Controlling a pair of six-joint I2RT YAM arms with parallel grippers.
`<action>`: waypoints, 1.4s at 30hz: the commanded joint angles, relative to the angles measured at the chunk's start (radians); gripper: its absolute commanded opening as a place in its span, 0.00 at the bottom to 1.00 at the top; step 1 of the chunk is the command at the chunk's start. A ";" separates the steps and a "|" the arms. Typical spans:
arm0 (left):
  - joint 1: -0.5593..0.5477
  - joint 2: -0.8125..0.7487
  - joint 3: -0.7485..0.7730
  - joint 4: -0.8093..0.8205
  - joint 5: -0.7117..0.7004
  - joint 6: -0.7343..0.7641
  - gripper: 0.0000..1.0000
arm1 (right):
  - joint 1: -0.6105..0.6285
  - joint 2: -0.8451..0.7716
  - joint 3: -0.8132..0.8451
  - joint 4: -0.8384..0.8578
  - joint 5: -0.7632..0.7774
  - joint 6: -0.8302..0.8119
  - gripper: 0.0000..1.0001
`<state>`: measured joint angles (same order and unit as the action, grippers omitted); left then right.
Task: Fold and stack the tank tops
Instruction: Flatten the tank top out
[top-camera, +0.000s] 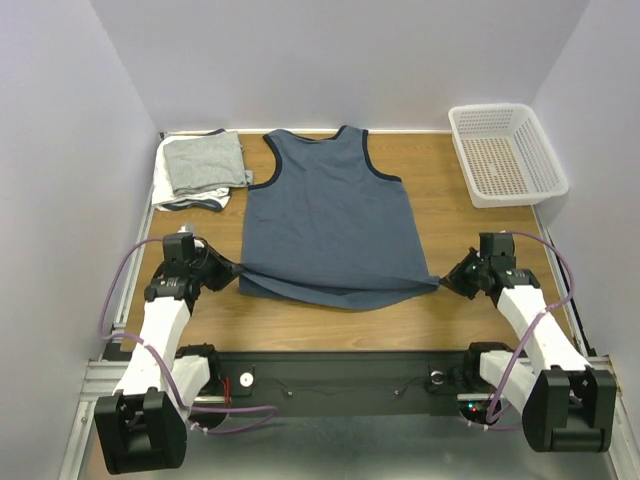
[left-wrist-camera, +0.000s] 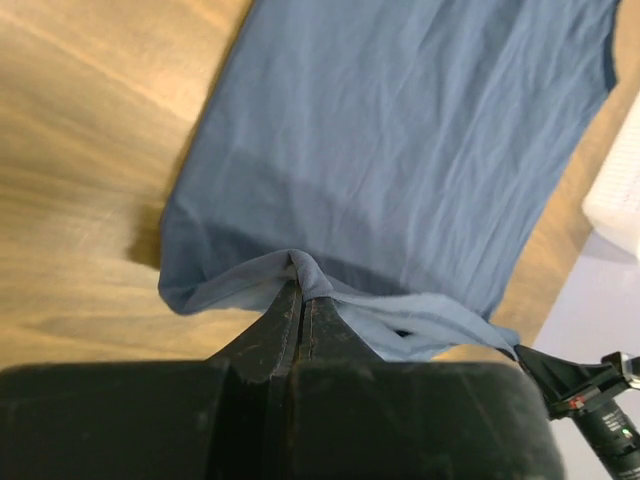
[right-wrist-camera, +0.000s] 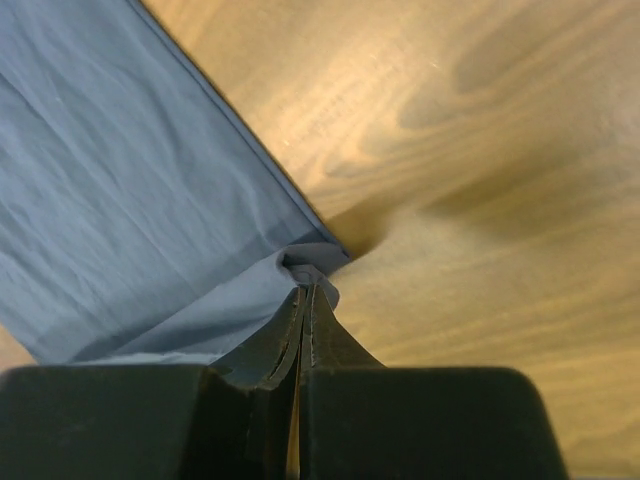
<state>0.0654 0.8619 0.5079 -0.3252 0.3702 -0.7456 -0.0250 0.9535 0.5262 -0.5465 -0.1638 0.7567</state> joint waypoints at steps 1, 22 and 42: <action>-0.003 -0.031 -0.012 -0.074 -0.005 0.043 0.00 | -0.016 -0.029 0.040 -0.111 0.024 0.006 0.00; -0.102 -0.031 -0.008 -0.173 0.059 0.089 0.00 | -0.145 0.100 0.225 -0.461 0.007 -0.128 0.01; -0.263 0.055 0.072 -0.236 0.104 0.198 0.19 | -0.144 0.203 0.363 -0.435 0.021 -0.122 0.75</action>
<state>-0.1905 0.9173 0.5392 -0.5446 0.4522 -0.5735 -0.1642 1.1553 0.8555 -1.0313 -0.1345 0.6323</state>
